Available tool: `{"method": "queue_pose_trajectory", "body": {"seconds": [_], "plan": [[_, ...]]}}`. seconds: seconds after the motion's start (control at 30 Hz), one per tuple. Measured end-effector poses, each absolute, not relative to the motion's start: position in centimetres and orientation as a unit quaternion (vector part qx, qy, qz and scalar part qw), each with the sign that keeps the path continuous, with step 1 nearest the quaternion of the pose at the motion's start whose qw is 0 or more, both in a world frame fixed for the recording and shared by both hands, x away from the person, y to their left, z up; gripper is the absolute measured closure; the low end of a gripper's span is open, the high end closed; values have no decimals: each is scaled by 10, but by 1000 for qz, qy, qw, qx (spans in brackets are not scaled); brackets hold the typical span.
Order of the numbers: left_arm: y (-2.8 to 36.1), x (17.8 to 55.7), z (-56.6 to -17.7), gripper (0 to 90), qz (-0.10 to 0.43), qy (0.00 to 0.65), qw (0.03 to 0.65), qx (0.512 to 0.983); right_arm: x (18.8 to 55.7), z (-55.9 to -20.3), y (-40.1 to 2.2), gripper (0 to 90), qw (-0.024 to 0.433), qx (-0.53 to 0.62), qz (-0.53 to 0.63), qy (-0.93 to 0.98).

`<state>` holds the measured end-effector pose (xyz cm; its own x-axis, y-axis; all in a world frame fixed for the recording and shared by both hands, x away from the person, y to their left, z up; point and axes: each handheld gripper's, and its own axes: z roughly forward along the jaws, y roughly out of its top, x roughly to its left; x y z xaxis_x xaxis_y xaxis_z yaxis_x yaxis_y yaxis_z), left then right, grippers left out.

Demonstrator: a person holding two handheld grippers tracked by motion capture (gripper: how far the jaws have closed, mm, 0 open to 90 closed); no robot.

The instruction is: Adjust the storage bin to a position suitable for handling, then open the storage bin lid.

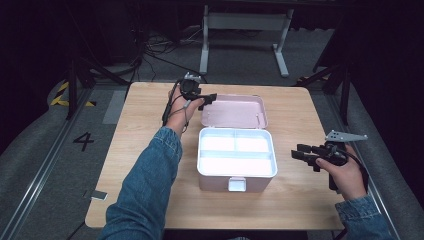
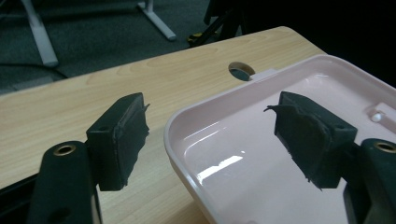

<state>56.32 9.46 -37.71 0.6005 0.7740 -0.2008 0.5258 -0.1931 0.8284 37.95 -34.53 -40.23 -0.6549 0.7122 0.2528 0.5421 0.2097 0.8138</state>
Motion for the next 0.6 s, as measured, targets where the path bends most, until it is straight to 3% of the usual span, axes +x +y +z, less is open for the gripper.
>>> {"method": "queue_pose_trajectory", "body": {"seconds": [0.6], "plan": [[122, 483, -335, 255, 132, 345, 500, 783, 382, -404, -341, 528, 88, 405, 472, 778]]}}
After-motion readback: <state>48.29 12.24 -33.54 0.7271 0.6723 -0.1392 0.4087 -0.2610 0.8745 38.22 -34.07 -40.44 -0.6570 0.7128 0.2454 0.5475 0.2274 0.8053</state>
